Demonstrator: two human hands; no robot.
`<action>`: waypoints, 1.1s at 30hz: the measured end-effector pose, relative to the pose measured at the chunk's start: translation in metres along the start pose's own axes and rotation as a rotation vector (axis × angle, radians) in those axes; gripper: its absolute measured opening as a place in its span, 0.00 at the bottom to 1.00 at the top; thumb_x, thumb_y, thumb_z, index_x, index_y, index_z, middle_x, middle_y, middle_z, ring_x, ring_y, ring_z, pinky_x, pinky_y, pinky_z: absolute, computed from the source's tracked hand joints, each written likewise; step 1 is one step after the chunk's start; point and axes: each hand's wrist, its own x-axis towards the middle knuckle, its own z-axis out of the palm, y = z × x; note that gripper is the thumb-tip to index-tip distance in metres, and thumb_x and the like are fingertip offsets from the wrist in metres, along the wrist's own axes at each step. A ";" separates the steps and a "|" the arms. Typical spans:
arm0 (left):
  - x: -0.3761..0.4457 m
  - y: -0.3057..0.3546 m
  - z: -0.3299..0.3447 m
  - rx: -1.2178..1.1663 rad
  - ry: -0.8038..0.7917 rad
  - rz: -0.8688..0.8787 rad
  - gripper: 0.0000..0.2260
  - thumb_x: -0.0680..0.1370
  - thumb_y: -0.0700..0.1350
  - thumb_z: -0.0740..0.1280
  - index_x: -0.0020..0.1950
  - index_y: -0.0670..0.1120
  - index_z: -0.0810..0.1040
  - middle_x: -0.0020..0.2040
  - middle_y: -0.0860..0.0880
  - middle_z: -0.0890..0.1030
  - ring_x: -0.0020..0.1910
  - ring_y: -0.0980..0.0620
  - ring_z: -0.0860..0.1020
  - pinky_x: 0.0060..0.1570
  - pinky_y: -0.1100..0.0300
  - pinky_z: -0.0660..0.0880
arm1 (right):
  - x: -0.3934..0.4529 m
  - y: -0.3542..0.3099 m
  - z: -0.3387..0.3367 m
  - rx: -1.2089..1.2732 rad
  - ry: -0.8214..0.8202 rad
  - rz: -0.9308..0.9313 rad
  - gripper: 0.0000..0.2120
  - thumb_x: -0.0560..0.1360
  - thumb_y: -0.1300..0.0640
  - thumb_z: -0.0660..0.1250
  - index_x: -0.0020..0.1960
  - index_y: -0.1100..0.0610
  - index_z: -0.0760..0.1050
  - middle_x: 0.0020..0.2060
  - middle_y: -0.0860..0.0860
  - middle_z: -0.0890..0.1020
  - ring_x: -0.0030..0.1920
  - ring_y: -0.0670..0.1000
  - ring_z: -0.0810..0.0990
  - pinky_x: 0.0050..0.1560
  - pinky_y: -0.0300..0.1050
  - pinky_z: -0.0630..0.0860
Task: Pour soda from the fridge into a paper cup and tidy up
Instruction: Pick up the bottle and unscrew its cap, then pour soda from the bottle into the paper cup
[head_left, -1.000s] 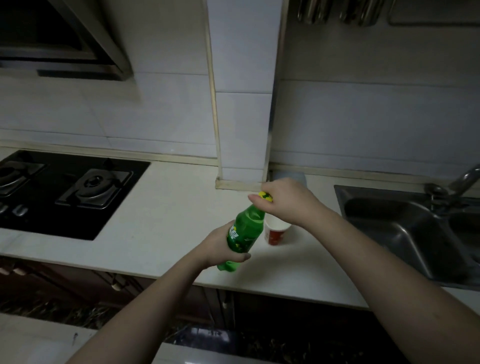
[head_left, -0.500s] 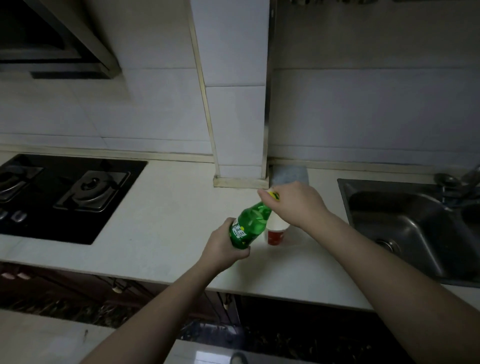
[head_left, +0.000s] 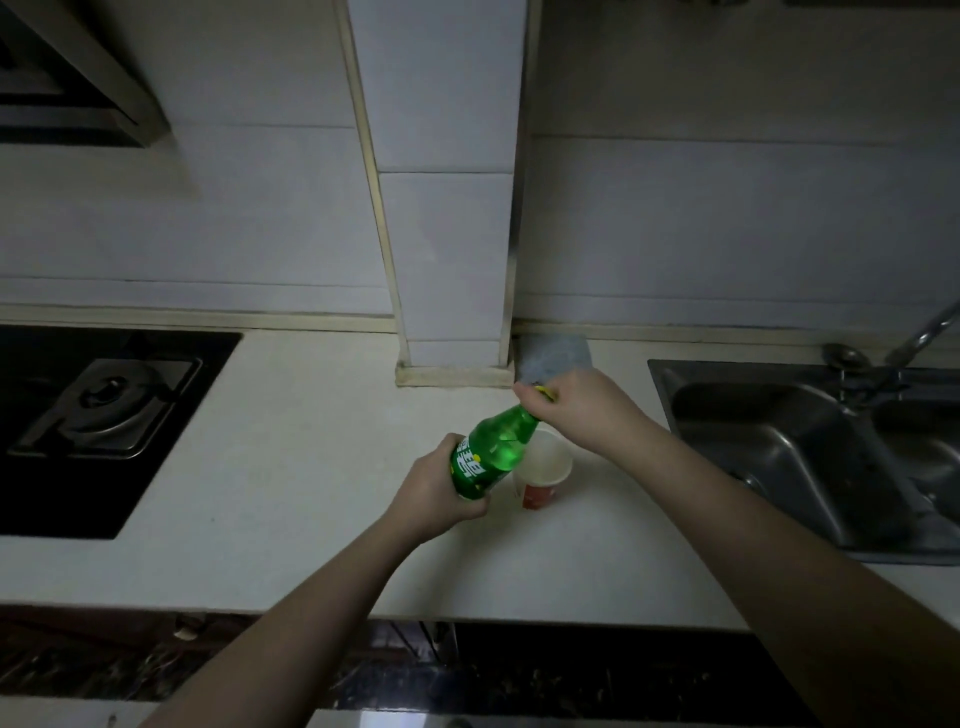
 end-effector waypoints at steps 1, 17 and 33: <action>0.003 -0.002 -0.002 -0.005 -0.021 0.004 0.26 0.63 0.47 0.77 0.57 0.53 0.71 0.44 0.55 0.80 0.39 0.57 0.79 0.31 0.65 0.74 | 0.000 -0.001 -0.003 0.015 -0.015 -0.049 0.25 0.78 0.41 0.57 0.30 0.56 0.64 0.26 0.53 0.68 0.30 0.52 0.69 0.31 0.48 0.59; 0.017 -0.016 0.013 0.043 -0.050 -0.090 0.25 0.62 0.47 0.78 0.55 0.53 0.73 0.45 0.56 0.81 0.42 0.59 0.79 0.38 0.70 0.73 | 0.029 0.037 0.012 0.322 -0.102 -0.415 0.04 0.75 0.50 0.68 0.49 0.49 0.79 0.48 0.46 0.76 0.48 0.46 0.76 0.53 0.47 0.74; 0.009 -0.025 0.020 0.182 -0.078 -0.205 0.27 0.61 0.48 0.79 0.57 0.51 0.73 0.45 0.54 0.80 0.43 0.55 0.79 0.37 0.68 0.71 | 0.041 0.083 0.032 0.302 -0.178 -0.377 0.13 0.72 0.56 0.72 0.56 0.50 0.76 0.48 0.46 0.73 0.45 0.45 0.75 0.48 0.38 0.71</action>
